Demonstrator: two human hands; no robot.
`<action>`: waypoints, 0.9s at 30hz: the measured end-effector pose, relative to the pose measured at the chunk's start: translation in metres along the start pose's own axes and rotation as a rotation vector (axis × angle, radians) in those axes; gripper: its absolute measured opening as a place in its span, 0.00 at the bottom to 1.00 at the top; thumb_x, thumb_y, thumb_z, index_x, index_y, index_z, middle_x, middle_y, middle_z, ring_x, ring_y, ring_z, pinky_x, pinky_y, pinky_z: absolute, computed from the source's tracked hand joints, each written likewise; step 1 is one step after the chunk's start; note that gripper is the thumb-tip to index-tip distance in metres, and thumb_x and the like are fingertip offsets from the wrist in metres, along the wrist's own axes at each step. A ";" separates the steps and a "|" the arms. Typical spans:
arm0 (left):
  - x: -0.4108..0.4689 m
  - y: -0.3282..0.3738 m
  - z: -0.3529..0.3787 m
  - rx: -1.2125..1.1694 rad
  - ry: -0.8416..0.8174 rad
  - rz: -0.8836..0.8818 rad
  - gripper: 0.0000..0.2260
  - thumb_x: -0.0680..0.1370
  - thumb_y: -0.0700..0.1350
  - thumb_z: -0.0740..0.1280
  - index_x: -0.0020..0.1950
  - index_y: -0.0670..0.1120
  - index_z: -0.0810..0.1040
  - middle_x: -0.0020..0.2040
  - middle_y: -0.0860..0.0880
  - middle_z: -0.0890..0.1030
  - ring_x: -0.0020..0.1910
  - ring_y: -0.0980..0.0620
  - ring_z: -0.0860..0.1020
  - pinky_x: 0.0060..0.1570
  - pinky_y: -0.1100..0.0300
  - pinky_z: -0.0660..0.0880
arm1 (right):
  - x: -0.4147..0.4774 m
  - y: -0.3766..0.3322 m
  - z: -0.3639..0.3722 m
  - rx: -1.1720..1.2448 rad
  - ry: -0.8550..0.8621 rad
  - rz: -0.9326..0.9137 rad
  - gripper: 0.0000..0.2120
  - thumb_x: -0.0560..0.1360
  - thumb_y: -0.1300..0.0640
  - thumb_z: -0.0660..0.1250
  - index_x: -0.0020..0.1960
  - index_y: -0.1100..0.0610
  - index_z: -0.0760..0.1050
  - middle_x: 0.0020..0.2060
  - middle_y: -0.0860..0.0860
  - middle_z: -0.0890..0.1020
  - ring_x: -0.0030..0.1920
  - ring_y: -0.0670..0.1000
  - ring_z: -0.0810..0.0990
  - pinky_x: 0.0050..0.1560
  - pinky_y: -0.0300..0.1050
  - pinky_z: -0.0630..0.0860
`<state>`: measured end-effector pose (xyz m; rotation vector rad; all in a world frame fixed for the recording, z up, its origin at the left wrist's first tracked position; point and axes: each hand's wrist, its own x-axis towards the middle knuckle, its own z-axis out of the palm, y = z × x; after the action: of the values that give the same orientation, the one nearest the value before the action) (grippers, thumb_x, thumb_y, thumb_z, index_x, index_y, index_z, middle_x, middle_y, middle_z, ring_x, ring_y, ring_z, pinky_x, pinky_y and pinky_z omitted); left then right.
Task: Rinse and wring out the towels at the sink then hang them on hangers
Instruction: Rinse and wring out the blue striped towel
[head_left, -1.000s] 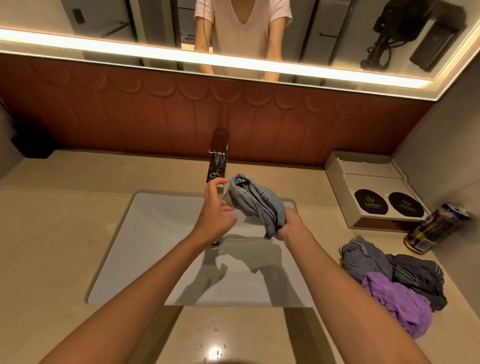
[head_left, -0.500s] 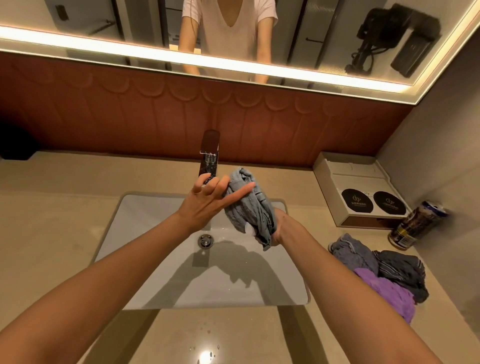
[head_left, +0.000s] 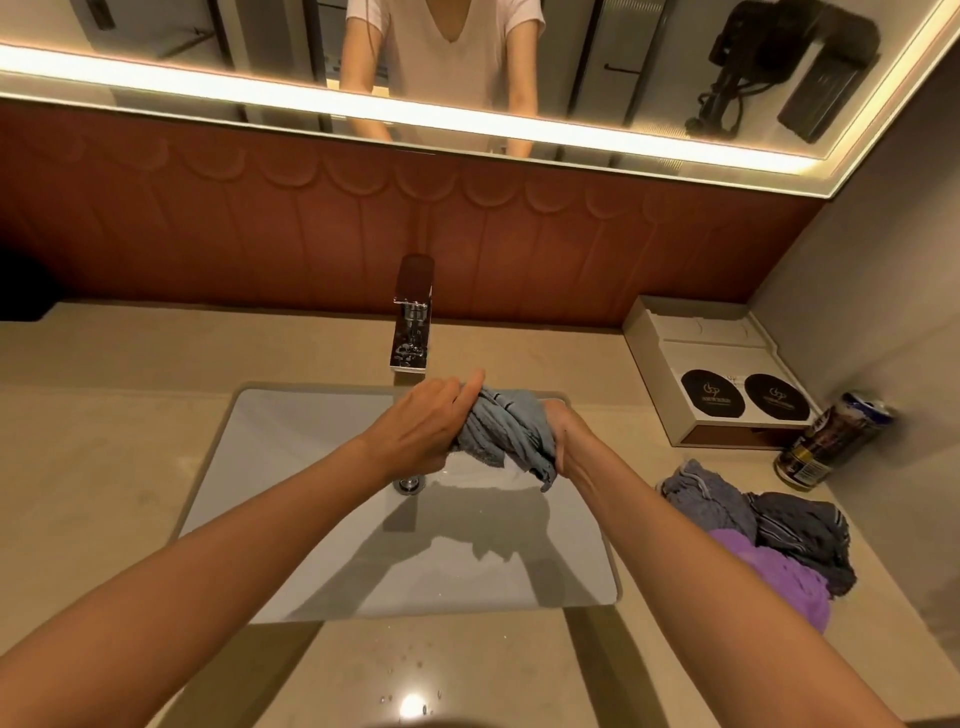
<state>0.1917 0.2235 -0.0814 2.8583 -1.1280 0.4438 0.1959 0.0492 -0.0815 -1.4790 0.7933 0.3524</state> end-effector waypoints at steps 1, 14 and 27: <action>0.000 0.003 0.002 -0.081 -0.064 -0.086 0.32 0.67 0.42 0.72 0.67 0.37 0.63 0.48 0.41 0.77 0.43 0.45 0.76 0.40 0.56 0.73 | -0.001 -0.002 0.000 -0.005 0.056 -0.015 0.14 0.77 0.60 0.54 0.49 0.66 0.76 0.42 0.61 0.81 0.39 0.59 0.79 0.41 0.50 0.76; 0.006 0.025 0.018 -1.446 -0.358 -0.779 0.09 0.51 0.36 0.63 0.28 0.43 0.69 0.30 0.47 0.71 0.30 0.51 0.69 0.29 0.65 0.63 | 0.012 -0.014 0.021 -0.296 0.177 -0.480 0.09 0.63 0.60 0.67 0.27 0.60 0.71 0.24 0.53 0.70 0.31 0.54 0.68 0.33 0.46 0.63; 0.014 -0.005 0.026 -1.547 -0.739 -0.746 0.30 0.59 0.43 0.72 0.59 0.47 0.67 0.50 0.44 0.75 0.45 0.47 0.76 0.39 0.59 0.74 | 0.046 0.008 0.015 0.158 0.052 -0.087 0.13 0.73 0.67 0.60 0.31 0.62 0.72 0.28 0.55 0.76 0.30 0.56 0.74 0.35 0.45 0.71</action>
<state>0.2109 0.2143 -0.1017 1.6459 -0.0502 -1.0764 0.2270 0.0533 -0.1188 -1.3741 0.7778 0.1821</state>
